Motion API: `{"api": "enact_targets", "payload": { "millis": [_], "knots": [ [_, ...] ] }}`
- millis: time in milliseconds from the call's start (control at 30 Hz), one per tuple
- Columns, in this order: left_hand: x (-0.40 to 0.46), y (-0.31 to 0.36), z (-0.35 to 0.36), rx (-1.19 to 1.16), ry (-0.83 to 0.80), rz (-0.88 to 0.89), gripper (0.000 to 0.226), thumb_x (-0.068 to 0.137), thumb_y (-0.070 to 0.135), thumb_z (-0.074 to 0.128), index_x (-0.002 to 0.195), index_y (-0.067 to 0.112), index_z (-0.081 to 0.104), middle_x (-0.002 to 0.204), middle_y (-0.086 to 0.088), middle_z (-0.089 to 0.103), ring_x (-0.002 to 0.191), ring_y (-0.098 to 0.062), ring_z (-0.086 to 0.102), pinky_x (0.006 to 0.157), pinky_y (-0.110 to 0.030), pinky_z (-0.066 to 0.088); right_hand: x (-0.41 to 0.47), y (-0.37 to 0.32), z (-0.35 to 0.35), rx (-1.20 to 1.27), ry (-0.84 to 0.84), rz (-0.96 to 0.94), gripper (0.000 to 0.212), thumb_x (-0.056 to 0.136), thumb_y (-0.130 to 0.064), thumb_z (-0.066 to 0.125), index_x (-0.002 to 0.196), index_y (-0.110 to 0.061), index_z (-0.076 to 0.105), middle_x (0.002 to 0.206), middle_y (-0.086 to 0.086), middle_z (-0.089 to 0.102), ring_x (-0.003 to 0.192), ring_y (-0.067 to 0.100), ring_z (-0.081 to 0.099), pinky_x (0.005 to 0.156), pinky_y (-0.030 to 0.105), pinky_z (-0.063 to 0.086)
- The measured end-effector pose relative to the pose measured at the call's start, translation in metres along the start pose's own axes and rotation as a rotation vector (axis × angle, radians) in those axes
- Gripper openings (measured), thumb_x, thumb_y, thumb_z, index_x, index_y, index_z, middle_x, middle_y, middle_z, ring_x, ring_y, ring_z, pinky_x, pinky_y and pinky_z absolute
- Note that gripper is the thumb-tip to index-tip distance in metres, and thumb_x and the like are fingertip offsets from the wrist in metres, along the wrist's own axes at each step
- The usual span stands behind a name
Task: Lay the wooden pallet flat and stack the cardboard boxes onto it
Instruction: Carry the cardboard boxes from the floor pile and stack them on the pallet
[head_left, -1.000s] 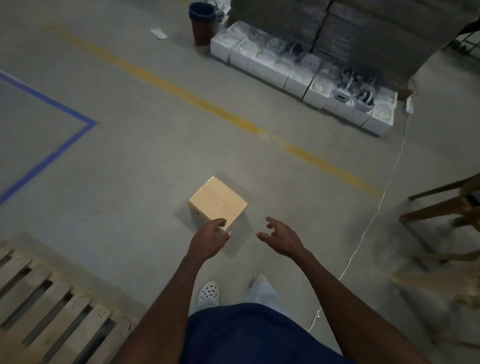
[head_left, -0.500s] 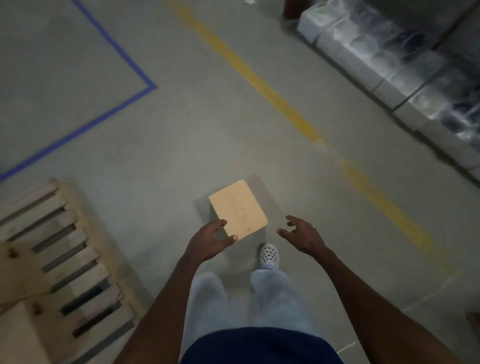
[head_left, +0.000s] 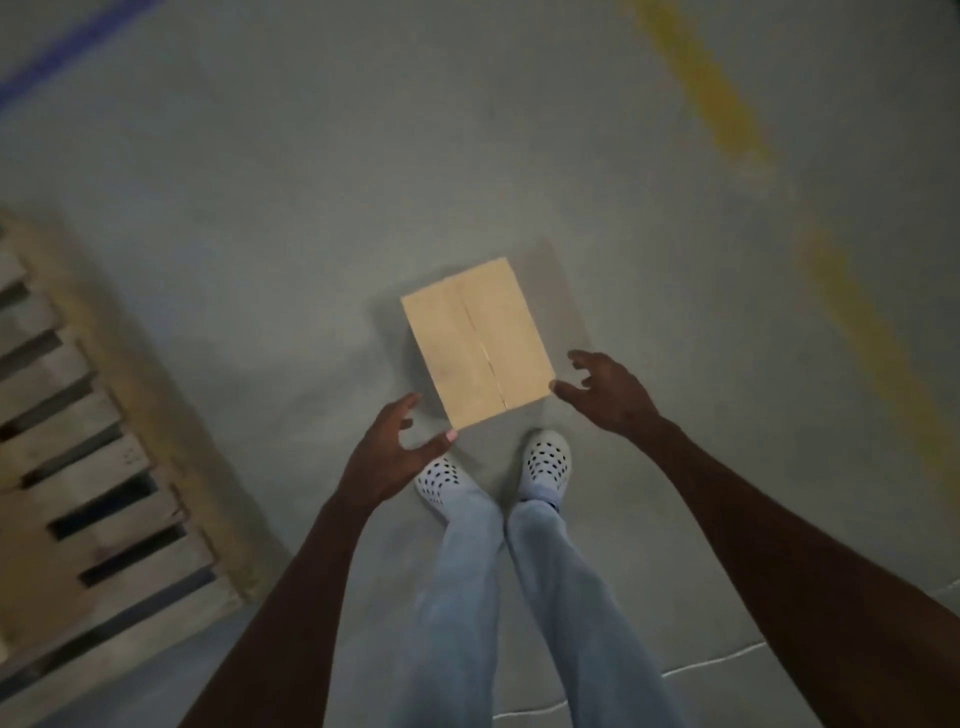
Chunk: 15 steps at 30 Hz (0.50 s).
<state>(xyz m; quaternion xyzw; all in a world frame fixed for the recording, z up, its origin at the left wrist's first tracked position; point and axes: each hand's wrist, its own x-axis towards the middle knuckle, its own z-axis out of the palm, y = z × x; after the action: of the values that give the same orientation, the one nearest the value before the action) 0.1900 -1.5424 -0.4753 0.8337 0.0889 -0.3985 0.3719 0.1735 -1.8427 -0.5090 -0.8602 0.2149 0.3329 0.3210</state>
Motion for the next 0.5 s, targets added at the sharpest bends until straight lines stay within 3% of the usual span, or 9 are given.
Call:
{"api": "enact_targets", "payload": {
  "millis": [133, 233, 400, 500],
  "knots": [
    [0.083, -0.045, 0.043, -0.027, 0.000, 0.002, 0.087, 0.075, 0.057, 0.074, 0.146, 0.023, 0.037, 0.148, 0.005, 0.039, 0.121, -0.010, 0.049, 0.102, -0.035, 0.045, 0.080, 0.036, 0.054, -0.125, -0.058, -0.004, 0.068, 0.090, -0.050, 0.063, 0.146, -0.016, 0.043, 0.147, 0.009, 0.045, 0.126, 0.027, 0.054, 0.105, 0.040, 0.043],
    [0.135, -0.076, 0.075, -0.085, 0.002, -0.014, 0.082, 0.078, 0.056, 0.072, 0.146, 0.025, 0.037, 0.149, 0.005, 0.038, 0.123, -0.011, 0.048, 0.104, -0.038, 0.044, 0.133, 0.056, 0.091, -0.142, -0.040, 0.009, 0.067, 0.090, -0.048, 0.064, 0.145, -0.015, 0.043, 0.146, 0.011, 0.045, 0.124, 0.028, 0.055, 0.101, 0.039, 0.044],
    [0.208, -0.135, 0.118, -0.103, 0.088, -0.111, 0.080, 0.084, 0.060, 0.062, 0.147, 0.021, 0.034, 0.152, -0.001, 0.036, 0.130, -0.020, 0.045, 0.107, -0.045, 0.041, 0.197, 0.077, 0.139, -0.032, 0.093, 0.038, 0.070, 0.090, -0.045, 0.063, 0.147, -0.014, 0.036, 0.142, 0.013, 0.046, 0.120, 0.030, 0.055, 0.098, 0.041, 0.045],
    [0.238, -0.160, 0.140, -0.092, 0.204, -0.209, 0.075, 0.092, 0.061, 0.049, 0.146, 0.011, 0.036, 0.149, -0.011, 0.040, 0.132, -0.027, 0.045, 0.108, -0.047, 0.039, 0.225, 0.093, 0.163, 0.100, 0.112, 0.076, 0.079, 0.087, -0.059, 0.056, 0.148, -0.014, 0.033, 0.142, 0.011, 0.049, 0.122, 0.029, 0.055, 0.101, 0.048, 0.046]
  ]
}}
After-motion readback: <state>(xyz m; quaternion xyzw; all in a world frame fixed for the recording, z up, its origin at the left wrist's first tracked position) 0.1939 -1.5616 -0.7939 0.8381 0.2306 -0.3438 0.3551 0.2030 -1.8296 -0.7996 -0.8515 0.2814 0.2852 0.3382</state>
